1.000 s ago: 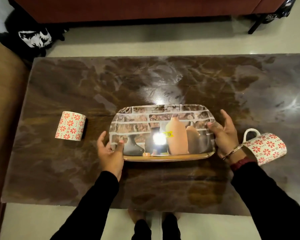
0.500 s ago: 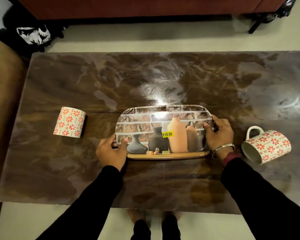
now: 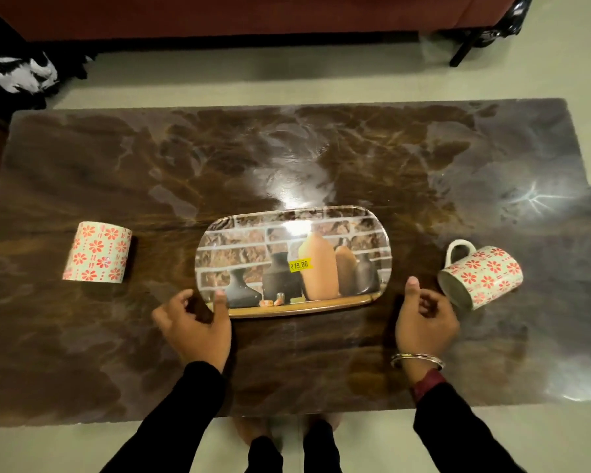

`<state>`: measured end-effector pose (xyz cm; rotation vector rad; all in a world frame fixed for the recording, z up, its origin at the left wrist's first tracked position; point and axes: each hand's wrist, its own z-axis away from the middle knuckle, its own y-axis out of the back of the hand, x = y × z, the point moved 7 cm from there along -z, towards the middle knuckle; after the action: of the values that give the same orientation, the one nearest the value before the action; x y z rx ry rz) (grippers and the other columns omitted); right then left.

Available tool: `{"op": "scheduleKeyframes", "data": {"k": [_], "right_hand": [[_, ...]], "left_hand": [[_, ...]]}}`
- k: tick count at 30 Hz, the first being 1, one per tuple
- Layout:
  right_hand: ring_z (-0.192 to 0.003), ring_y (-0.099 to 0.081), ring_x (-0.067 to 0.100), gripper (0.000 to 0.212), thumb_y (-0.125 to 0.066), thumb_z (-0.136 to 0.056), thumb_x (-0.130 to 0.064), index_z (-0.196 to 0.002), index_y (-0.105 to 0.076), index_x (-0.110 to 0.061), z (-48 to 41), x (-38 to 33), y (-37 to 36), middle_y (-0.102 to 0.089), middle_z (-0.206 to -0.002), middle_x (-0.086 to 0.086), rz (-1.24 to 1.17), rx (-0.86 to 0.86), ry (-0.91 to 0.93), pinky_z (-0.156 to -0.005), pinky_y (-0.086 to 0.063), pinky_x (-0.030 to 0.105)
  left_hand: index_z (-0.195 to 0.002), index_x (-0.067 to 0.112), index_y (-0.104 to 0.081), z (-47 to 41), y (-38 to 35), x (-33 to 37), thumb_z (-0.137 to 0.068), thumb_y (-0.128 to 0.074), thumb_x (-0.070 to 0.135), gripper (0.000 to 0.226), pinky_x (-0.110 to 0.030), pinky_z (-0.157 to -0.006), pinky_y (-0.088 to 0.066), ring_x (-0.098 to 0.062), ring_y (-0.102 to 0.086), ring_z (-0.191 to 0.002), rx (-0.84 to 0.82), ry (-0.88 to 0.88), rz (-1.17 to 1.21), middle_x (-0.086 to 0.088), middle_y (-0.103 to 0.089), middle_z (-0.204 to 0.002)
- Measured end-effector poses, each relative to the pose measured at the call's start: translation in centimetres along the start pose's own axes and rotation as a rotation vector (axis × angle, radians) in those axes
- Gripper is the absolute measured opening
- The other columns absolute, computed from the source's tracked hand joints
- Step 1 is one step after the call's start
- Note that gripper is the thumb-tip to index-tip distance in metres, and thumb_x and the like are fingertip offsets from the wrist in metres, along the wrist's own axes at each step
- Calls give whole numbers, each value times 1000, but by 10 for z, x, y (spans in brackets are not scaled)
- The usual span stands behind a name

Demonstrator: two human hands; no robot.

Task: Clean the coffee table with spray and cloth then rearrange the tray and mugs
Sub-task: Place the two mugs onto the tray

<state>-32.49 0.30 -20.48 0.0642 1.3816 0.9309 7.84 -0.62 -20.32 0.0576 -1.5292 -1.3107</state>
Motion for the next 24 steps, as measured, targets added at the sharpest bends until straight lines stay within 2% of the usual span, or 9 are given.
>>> {"op": "scheduleKeyframes", "data": {"k": [2, 5, 9, 11, 14, 16, 18, 21, 24], "right_hand": [[-59, -55, 4, 37, -75, -92, -43, -90, -65, -7, 2, 9, 15, -61, -73, 1, -23, 69, -82, -56, -40, 3], [-53, -49, 2, 51, -76, -89, -50, -95, -51, -6, -2, 14, 32, -51, -74, 4, -99, 133, -75, -55, -40, 8], [-60, -50, 9, 84, -64, -71, -86, -105, -44, -12, -26, 24, 48, -52, -92, 6, -192, 207, -117, -64, -49, 22], [-71, -55, 15, 88, -66, -73, -84, -116, -49, -9, -46, 28, 57, -56, -104, 7, -174, 219, -183, -76, -53, 35], [-93, -61, 18, 92, -71, -79, -74, -137, -47, -6, -73, 30, 62, -64, -115, 6, -107, 154, -291, -83, -43, 30], [-103, -63, 18, 96, -76, -75, -72, -139, -49, -5, -88, 28, 58, -67, -115, 3, -102, 70, -346, -86, -44, 29], [-100, -69, 18, 88, -81, -69, -69, -128, -62, -7, -101, 23, 51, -72, -116, 2, -89, -20, -390, -79, -48, 27], [-86, -71, 14, 61, -87, -72, -49, -114, -71, -8, -116, 12, 42, -74, -103, 0, -67, -123, -440, -59, -49, 23], [-68, -71, 0, 41, -90, -71, -30, -105, -75, -11, -115, -1, 36, -77, -92, -3, -92, -186, -354, -54, -52, 19]], "left_hand": [[-109, 12, -57, 15, -4, 6, -80, -80, 34, 43, -44, -91, -51, -30, -56, -99, 1, -96, -2, -10, -42, -122], [-103, 10, -56, 42, -22, 23, -79, -82, 30, 41, -44, -83, -52, -34, -57, -90, -47, -249, 18, -11, -44, -115], [-100, 7, -60, 72, -44, 48, -81, -82, 24, 34, -32, -79, -49, -30, -57, -87, -95, -383, 45, -12, -49, -107], [-99, 5, -61, 88, -57, 59, -81, -79, 24, 32, -30, -76, -47, -27, -56, -84, -135, -490, 51, -12, -50, -103], [-100, 3, -64, 112, -75, 78, -80, -77, 26, 33, -37, -73, -49, -30, -56, -82, -210, -627, 50, -8, -51, -101], [-99, 3, -63, 127, -86, 89, -80, -78, 25, 32, -33, -71, -47, -29, -54, -80, -248, -677, 53, -7, -50, -99], [-99, 3, -63, 138, -95, 98, -80, -79, 23, 31, -32, -71, -46, -27, -52, -78, -269, -687, 70, -7, -51, -99], [-99, 3, -63, 148, -105, 105, -80, -81, 18, 30, -31, -72, -46, -21, -49, -79, -298, -681, 92, -6, -51, -99], [-99, 4, -64, 153, -106, 104, -80, -80, 18, 29, -25, -73, -42, -16, -46, -79, -310, -692, 89, -6, -51, -97]]}}
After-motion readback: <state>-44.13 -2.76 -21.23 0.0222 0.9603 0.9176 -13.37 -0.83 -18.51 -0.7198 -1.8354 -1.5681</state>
